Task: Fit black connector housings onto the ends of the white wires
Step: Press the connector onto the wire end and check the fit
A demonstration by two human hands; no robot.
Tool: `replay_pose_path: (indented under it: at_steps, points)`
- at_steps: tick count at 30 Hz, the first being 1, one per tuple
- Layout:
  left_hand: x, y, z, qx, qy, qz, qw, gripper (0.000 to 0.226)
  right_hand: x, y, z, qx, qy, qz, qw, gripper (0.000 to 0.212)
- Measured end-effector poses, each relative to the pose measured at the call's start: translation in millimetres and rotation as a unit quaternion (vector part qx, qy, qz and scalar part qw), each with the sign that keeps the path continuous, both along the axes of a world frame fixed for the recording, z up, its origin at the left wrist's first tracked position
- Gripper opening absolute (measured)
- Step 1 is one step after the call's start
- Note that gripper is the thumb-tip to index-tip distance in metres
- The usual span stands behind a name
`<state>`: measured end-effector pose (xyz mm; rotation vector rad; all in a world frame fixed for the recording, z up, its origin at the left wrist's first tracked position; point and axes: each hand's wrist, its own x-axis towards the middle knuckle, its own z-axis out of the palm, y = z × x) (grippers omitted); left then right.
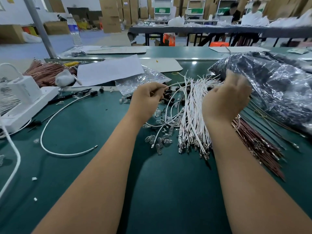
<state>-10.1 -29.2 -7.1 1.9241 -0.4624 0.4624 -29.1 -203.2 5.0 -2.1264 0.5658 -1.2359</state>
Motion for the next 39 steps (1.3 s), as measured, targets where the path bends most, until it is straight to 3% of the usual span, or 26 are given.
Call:
replay_pose_path:
  at_steps: [3, 6, 9, 12, 19, 23, 26, 34, 39]
  points:
    - [0, -4, 1, 0.04, -0.039, 0.016, 0.998, 0.019, -3, 15, -6, -0.205, 0.038, 0.128, 0.97, 0.049]
    - [-2, -7, 3, 0.067, -0.079, -0.002, 0.995, 0.019, -4, 23, -11, -0.288, 0.06, 0.24, 0.925, 0.029]
    - [0, -5, 0, 0.122, -0.095, -0.008, 0.988, 0.022, -4, 20, -13, -0.268, 0.062, 0.237, 0.932, 0.021]
    - [7, 2, -7, 0.181, -0.104, 0.05, 0.977, 0.023, -3, 14, -12, -0.205, 0.057, 0.196, 0.957, 0.022]
    - [5, 9, -9, 0.108, -0.036, 0.057, 0.992, 0.02, -2, 13, -11, -0.169, 0.116, 0.202, 0.958, 0.024]
    - [-1, 0, -7, -0.001, 0.047, 0.007, 0.999, 0.028, -3, 18, -12, -0.158, 0.126, 0.211, 0.956, 0.029]
    - [-3, -1, -5, -0.044, 0.054, -0.001, 0.998, 0.02, -3, 18, -11, -0.143, 0.146, 0.212, 0.956, 0.033]
    - [6, 7, -12, 0.038, -0.017, 0.039, 0.998, 0.01, -4, 23, -13, -0.146, 0.11, 0.331, 0.926, 0.02]
    - [19, 4, -12, 0.098, 0.001, 0.029, 0.995, 0.01, 1, 19, -17, -0.197, 0.166, 0.272, 0.927, 0.019]
